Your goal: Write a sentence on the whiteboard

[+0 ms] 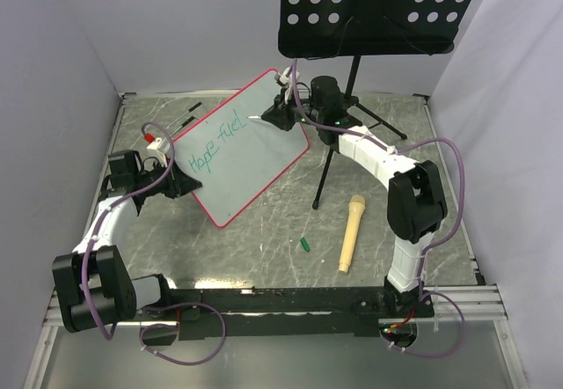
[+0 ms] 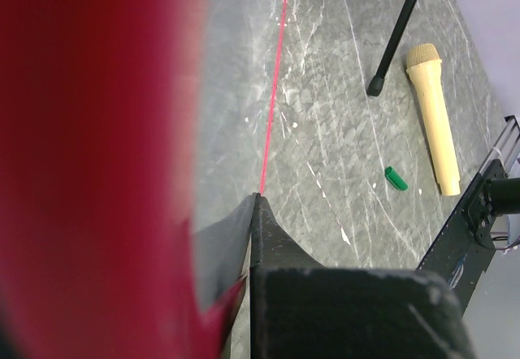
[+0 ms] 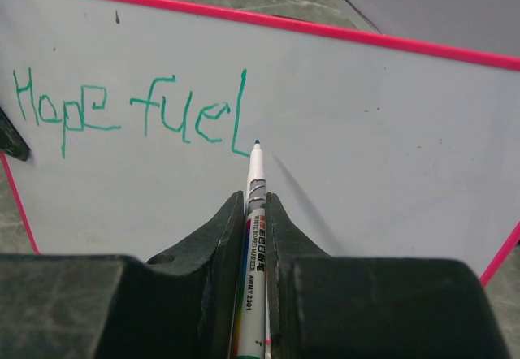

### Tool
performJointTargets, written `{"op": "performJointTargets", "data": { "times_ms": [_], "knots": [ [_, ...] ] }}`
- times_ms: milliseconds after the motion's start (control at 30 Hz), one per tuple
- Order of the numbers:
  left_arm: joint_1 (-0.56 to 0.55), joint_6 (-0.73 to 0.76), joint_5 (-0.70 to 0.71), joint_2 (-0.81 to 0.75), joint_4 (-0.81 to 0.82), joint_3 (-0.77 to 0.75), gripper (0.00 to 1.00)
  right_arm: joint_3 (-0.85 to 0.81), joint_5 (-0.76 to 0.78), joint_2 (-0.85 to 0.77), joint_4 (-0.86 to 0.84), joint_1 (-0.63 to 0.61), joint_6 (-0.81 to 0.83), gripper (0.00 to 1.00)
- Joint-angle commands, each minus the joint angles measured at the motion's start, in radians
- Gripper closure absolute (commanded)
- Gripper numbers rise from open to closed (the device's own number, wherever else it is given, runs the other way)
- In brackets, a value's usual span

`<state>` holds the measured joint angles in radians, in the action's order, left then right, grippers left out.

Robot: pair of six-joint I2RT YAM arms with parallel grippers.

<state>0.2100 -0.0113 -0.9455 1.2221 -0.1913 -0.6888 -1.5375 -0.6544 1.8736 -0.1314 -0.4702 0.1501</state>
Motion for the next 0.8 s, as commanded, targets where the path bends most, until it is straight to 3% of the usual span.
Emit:
{"op": "performJointTargets", "data": {
  "times_ms": [0,767],
  "knots": [
    [0.005,0.077,0.137,0.011,-0.037,-0.008,0.99,-0.073,-0.008,-0.027,-0.040,0.007,-0.011,1.00],
    [0.003,0.076,0.134,0.019,-0.036,-0.008,0.99,-0.153,0.016,0.070,0.001,0.004,-0.003,1.00]
  ]
}}
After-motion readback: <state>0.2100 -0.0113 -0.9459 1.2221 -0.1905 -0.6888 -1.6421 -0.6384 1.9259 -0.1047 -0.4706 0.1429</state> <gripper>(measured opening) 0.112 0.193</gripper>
